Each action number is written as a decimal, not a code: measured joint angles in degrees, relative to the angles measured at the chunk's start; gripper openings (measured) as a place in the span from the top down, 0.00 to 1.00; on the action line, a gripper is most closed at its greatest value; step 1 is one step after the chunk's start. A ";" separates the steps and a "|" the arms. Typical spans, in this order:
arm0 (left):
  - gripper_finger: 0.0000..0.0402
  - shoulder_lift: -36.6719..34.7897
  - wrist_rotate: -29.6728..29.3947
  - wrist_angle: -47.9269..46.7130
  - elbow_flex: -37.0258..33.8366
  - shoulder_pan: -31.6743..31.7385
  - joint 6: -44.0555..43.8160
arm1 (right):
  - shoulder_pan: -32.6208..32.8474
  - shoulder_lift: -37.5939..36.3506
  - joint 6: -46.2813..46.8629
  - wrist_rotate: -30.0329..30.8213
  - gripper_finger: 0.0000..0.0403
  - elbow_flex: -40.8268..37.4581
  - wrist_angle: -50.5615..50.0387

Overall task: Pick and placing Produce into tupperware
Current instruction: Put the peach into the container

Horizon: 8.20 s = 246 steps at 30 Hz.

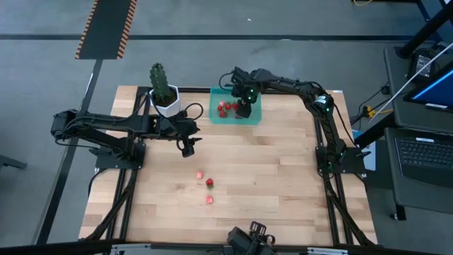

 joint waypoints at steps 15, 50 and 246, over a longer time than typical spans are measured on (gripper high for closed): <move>0.56 0.00 0.00 -0.18 0.00 0.00 0.20 | 2.73 -4.22 -0.24 -0.95 0.44 13.04 -19.57; 0.56 0.02 9.30 -4.18 0.00 -4.75 6.48 | 29.93 -57.51 21.29 -2.86 0.45 -50.45 27.37; 0.58 57.40 9.44 -27.91 55.01 26.35 10.84 | 51.26 -60.48 20.60 18.08 0.45 -59.65 43.14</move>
